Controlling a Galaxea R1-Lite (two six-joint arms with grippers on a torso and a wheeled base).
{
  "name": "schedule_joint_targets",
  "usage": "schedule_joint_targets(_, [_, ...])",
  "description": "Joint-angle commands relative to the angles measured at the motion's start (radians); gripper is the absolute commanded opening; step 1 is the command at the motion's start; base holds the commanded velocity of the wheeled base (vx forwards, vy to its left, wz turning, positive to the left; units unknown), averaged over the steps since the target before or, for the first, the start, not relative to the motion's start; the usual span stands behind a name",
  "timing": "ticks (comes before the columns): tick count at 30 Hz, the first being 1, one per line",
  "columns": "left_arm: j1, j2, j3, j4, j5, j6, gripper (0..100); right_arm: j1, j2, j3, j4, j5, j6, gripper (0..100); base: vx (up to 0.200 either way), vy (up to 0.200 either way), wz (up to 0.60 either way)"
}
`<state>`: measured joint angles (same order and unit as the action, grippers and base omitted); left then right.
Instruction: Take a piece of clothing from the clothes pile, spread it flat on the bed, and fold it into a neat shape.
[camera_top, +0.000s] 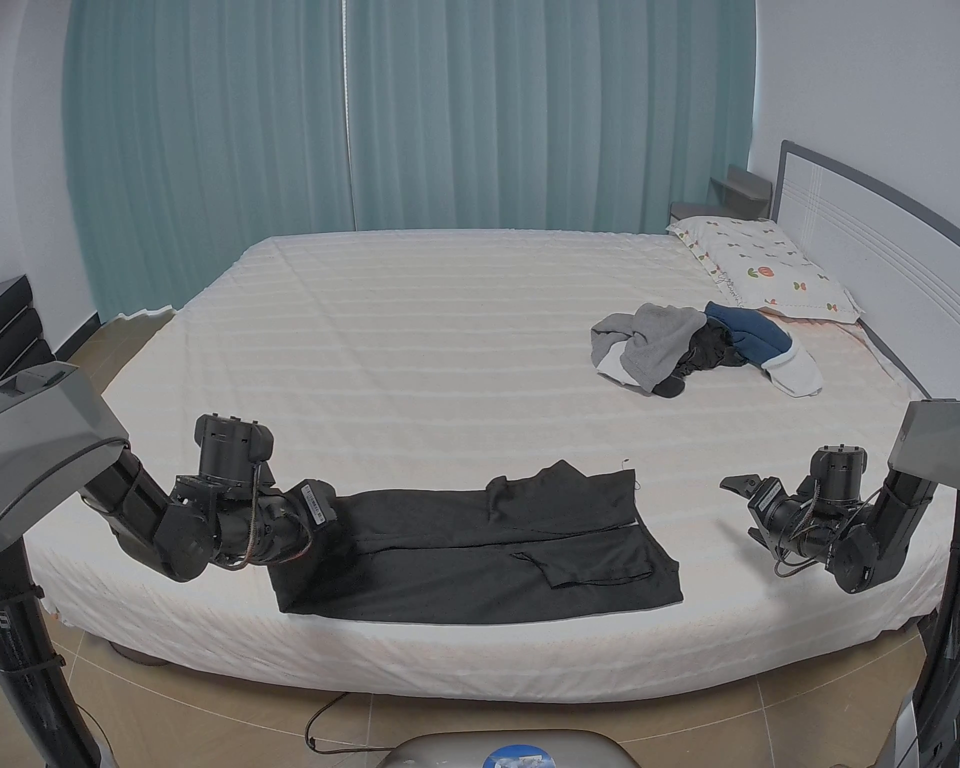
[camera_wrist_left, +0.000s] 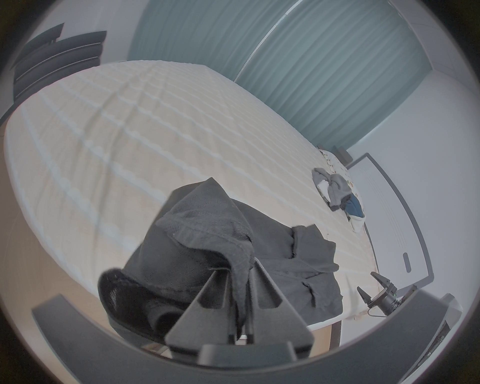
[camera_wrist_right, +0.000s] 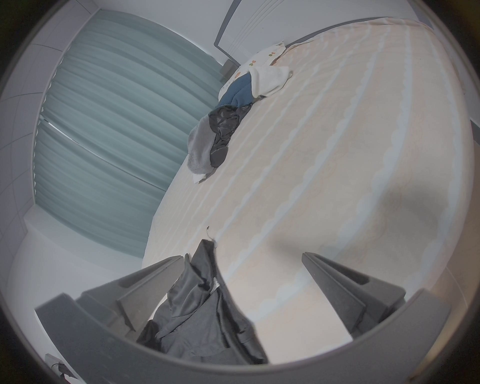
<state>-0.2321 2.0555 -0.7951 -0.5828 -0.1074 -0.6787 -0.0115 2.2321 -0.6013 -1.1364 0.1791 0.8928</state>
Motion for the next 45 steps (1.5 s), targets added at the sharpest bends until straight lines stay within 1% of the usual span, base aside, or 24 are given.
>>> schedule_joint_targets(1, [-0.044,-0.02,-0.061,0.055,0.025,0.001,0,0.002,0.001,0.001,0.0,0.0,0.0,100,0.0,-0.2,0.0])
schedule_joint_targets(5, [-0.075,-0.02,-0.102,0.11,0.051,-0.001,0,0.01,0.006,0.003,0.0,0.0,0.0,100,0.0,-0.2,0.0])
schedule_joint_targets(9, [-0.104,-0.017,-0.116,0.126,0.052,-0.001,0,0.015,0.006,0.009,0.0,0.0,0.0,100,0.0,-0.2,0.0])
schedule_joint_targets(10, [-0.124,-0.014,-0.142,0.156,0.054,-0.001,0,0.015,0.006,0.011,0.0,0.0,0.0,100,0.0,-0.2,0.0])
schedule_joint_targets(12, [-0.136,-0.011,-0.164,0.187,0.054,-0.001,0,0.015,0.006,0.011,0.0,0.0,0.0,100,0.0,-0.2,0.0])
schedule_joint_targets(13, [-0.151,-0.009,-0.21,0.244,0.055,-0.001,0,0.015,0.006,0.011,0.0,0.0,0.0,100,0.0,-0.2,0.0])
schedule_joint_targets(14, [-0.156,-0.009,-0.233,0.27,0.055,-0.001,0,0.015,0.006,0.011,0.0,0.0,0.0,100,0.0,-0.2,0.0])
schedule_joint_targets(15, [-0.156,-0.009,-0.233,0.27,0.055,-0.001,0,0.015,0.006,0.011,0.0,0.0,0.0,100,0.0,-0.2,0.0])
schedule_joint_targets(17, [-0.177,-0.003,-0.289,0.333,0.055,-0.002,0,0.015,0.006,0.012,0.0,0.0,-0.002,100,0.0,-0.2,0.0])
schedule_joint_targets(19, [-0.2,0.014,-0.322,0.359,0.058,-0.002,0,0.015,0.004,0.014,0.0,0.0,-0.002,100,0.0,-0.2,0.0])
schedule_joint_targets(24, [-0.248,0.084,-0.411,0.399,0.117,-0.004,0,0.015,0.004,0.014,0.0,0.0,-0.003,100,0.0,-0.2,0.0])
schedule_joint_targets(26, [-0.253,0.106,-0.429,0.405,0.129,-0.004,0,0.016,0.004,0.014,0.0,0.0,-0.003,100,0.0,0.0,0.0])
schedule_joint_targets(27, [-0.265,0.14,-0.463,0.422,0.144,-0.004,0,0.016,0.003,0.014,0.0,0.0,-0.003,100,0.0,0.0,0.0])
schedule_joint_targets(30, [-0.285,0.167,-0.49,0.449,0.149,-0.005,0,0.016,0.004,0.014,0.0,0.0,-0.003,100,0.0,0.0,0.0])
schedule_joint_targets(37, [-0.309,0.199,-0.535,0.443,0.167,-0.033,0,0.022,0.006,0.015,0.0,0.0,-0.003,100,0.0,0.0,0.0])
schedule_joint_targets(38, [-0.311,0.199,-0.543,0.443,0.169,-0.035,100,0.022,0.006,0.015,0.0,0.0,-0.003,100,0.0,0.0,0.0])
schedule_joint_targets(40, [-0.309,0.199,-0.553,0.448,0.169,-0.036,100,0.022,0.006,0.015,0.0,0.0,-0.003,100,0.0,0.0,0.0])
schedule_joint_targets(45, [-0.314,0.189,-0.559,0.449,0.169,-0.113,100,0.022,0.007,0.017,0.0,0.0,-0.005,100,0.0,0.0,0.0])
